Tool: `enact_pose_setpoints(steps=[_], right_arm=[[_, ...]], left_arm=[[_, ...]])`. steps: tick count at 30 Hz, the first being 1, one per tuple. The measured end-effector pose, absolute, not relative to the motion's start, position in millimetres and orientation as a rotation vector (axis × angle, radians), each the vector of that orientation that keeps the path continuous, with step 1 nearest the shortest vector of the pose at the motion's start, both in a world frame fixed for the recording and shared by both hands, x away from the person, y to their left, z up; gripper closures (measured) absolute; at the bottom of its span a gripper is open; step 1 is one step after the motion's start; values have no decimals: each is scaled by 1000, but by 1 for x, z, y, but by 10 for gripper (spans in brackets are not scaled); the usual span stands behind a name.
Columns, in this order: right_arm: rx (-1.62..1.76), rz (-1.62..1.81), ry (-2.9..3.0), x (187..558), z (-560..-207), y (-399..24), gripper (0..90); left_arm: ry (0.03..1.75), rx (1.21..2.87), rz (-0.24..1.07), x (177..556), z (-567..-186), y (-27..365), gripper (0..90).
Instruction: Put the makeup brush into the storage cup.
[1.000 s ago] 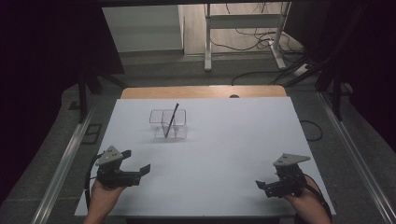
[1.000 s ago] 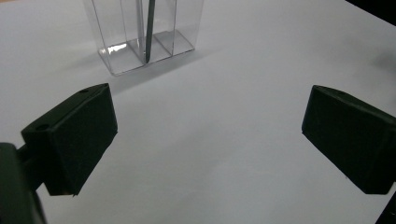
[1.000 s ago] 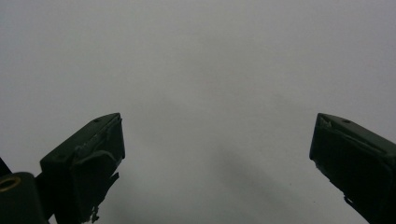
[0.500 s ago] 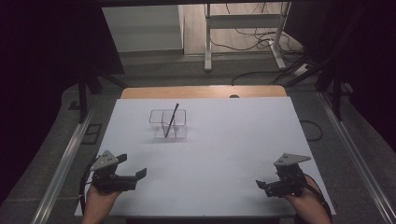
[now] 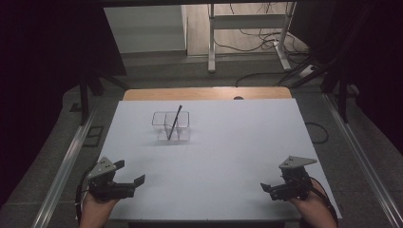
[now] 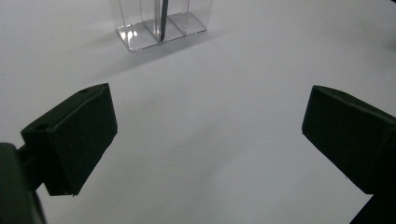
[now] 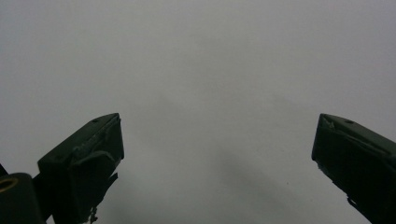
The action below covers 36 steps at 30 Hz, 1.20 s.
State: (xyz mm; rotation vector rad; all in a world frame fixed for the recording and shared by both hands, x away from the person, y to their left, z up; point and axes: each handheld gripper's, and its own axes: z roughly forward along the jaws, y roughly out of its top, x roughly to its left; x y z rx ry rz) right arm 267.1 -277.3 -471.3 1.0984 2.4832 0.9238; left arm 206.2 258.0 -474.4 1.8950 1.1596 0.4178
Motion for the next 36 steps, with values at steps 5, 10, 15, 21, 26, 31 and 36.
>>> enact_pose_setpoints(steps=[5, 10, 15, 21, 26, 31, 36], right_arm=[[1093, 917, 2488, 267, -472, -277, 25], [1089, 913, 2492, 267, -472, -276, 26], [1090, 911, 2494, 267, -472, -276, 26], [1085, 909, 2496, 267, -472, -276, 27], [1087, 905, 2498, 267, -472, -276, 28], [1085, 903, 2501, 267, -472, -275, 28], [1081, 900, 2503, 268, -473, -275, 28]], left_arm=[[1184, 1886, 423, 200, -477, 265, 41], [1196, 1879, 429, 195, -478, 271, 41], [1211, 1889, 429, 192, -481, 274, 41], [1227, 1921, 456, 188, -485, 275, 40], [1244, 1925, 427, 188, -489, 276, 35], [1256, 1960, 402, 189, -492, 273, 29], [1257, 1962, 397, 188, -493, 272, 28]])
